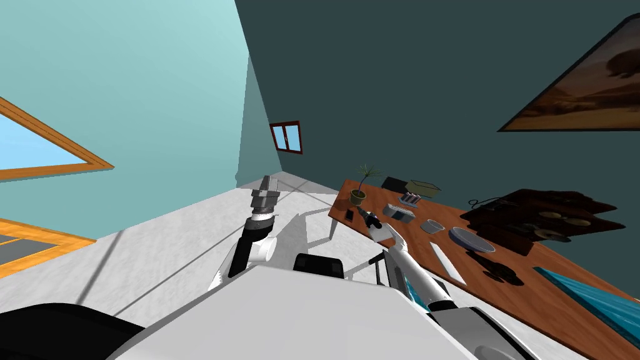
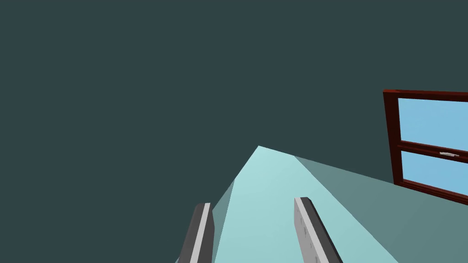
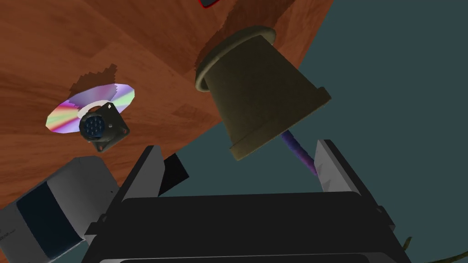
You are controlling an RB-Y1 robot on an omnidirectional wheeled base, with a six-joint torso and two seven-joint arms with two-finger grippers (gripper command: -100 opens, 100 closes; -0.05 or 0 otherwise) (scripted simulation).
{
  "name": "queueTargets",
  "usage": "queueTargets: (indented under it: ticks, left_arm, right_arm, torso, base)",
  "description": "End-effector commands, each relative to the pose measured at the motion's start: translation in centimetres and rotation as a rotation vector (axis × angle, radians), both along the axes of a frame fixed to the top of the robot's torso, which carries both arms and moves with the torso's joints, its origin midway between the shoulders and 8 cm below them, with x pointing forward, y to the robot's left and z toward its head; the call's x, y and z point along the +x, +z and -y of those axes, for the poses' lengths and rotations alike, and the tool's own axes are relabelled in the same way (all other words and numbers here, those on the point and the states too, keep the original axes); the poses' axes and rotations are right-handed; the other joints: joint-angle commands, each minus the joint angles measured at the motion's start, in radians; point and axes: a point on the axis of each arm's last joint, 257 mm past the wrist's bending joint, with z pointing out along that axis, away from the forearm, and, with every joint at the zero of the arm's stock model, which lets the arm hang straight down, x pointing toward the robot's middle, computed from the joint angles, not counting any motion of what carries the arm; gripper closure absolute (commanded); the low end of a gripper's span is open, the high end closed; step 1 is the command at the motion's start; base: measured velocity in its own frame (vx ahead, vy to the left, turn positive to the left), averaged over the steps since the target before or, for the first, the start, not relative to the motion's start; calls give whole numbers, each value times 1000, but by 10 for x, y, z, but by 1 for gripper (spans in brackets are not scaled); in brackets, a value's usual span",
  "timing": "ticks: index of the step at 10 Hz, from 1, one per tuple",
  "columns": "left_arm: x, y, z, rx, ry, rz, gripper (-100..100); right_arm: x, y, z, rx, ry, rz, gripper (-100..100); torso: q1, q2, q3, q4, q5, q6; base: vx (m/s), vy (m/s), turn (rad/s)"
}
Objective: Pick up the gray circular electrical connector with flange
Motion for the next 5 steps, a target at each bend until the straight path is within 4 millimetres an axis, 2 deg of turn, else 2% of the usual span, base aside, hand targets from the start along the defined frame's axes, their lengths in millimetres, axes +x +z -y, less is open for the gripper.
queueTargets:
  ticks: [1,2,3,4,5]
  left_arm:
    - [0,0,0,0,0,0,0]
    - [0,0,0,0,0,0,0]
    - [0,0,0,0,0,0,0]
    - [0,0,0,0,0,0,0]
    - [0,0,0,0,0,0,0]
  right_arm:
    - [-3,-11,21,-34,-38,-54,-100]
    - [-6,-14,24,-36,-43,-62,-100]
    - [-12,-24,32,-41,-57,-84,-100]
    - [-12,-24,32,-41,-57,-84,-100]
    - [-16,-29,50,-69,-93,-128,-100]
  torso:
    - [0,0,0,0,0,0]
    - [1,0,0,0,0,-1]
    - [0,0,0,0,0,0]
    - [0,0,0,0,0,0]
    - [0,0,0,0,0,0]
  base:
    - [4,10,246]
    - [7,1,139]
    - [5,-1,-26]
    - [1,1,-26]
    - [6,5,219]
